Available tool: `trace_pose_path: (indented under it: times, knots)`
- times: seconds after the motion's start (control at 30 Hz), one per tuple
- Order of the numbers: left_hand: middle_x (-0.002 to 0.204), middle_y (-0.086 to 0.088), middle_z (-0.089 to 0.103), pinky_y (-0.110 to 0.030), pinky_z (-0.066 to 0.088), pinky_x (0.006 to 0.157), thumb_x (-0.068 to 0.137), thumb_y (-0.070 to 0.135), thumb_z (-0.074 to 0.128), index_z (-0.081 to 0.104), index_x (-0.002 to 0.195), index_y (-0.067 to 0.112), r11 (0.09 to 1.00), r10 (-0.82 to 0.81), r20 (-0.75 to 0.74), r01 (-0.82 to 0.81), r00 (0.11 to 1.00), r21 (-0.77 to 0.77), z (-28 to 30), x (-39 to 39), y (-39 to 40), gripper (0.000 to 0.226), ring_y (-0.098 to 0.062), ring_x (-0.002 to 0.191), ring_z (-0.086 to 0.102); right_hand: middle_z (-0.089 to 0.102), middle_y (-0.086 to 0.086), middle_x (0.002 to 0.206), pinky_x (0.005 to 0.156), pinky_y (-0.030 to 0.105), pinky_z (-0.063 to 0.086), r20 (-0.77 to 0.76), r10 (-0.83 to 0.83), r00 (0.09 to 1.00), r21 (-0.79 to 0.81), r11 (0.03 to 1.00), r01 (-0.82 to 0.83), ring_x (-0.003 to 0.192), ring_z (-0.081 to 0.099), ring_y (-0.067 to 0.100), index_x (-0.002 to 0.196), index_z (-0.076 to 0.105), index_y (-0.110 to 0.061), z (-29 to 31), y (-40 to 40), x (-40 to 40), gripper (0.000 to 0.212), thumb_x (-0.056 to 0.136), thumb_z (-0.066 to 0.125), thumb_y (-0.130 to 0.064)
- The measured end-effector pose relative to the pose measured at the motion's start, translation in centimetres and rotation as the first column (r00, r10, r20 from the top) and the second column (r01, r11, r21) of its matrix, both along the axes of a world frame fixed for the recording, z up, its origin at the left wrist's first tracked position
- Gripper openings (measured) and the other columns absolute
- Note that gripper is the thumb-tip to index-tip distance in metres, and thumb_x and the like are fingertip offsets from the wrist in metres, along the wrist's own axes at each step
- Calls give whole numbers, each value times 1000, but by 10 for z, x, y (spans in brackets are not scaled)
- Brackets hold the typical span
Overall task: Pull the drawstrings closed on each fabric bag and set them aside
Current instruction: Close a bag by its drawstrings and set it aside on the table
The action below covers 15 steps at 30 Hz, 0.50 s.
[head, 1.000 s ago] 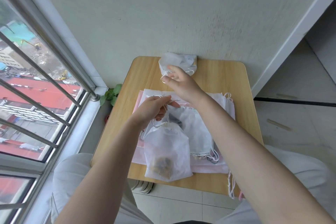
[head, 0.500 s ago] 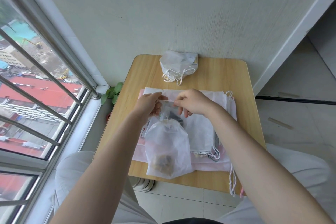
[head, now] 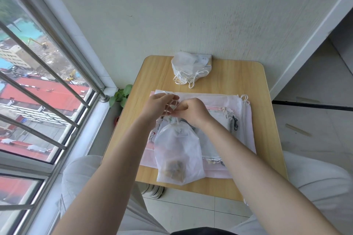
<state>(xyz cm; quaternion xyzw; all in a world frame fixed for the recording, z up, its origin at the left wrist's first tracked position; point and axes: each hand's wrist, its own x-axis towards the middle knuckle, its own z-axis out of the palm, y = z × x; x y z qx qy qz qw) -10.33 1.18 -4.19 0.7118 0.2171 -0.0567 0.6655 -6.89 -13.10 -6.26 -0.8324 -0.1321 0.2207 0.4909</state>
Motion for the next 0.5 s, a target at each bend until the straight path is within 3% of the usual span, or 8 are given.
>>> trace_pose_path:
  times: [0.07,0.17,0.3,0.4,0.5]
  knots:
    - [84,-3,69,-25,48,62,95,24,55,74,96,11,1000,-3,11,2,1000,23,2,0,0,23,-13,61,57,70,17,78,68,35,51,71,-45,996,-15,999,46,66,58,16,74,70,-2,-5,4,-4,24,76,81,-23]
    - [80,-1,70,-27,48,66,97,26,53,74,94,12,1000,15,6,-15,1000,9,2,-1,0,25,-15,61,57,67,8,70,66,36,49,179,-87,980,-38,995,95,69,62,24,68,60,-10,-11,9,-10,25,78,79,-24]
    - [81,-5,69,-28,48,64,98,25,51,73,93,9,996,54,-5,-54,999,-73,-3,-4,-2,28,-20,64,59,56,-4,71,53,28,37,279,-110,954,-74,988,136,65,53,17,85,47,-14,-16,16,-16,29,86,73,-26]
    - [75,-4,67,-28,46,60,100,26,48,72,91,7,985,70,-6,-70,998,-157,-7,-6,-3,32,-17,57,56,59,-2,82,57,30,43,251,-123,960,-95,984,151,73,59,20,100,44,-11,-22,17,-12,23,90,64,-16]
    - [74,-6,67,-27,48,58,101,27,46,69,91,5,969,66,-10,-66,998,-239,-10,-8,-3,34,-18,54,56,67,7,80,72,42,56,94,-91,991,-76,992,98,71,66,26,92,62,-7,-24,13,-5,7,90,56,-11]
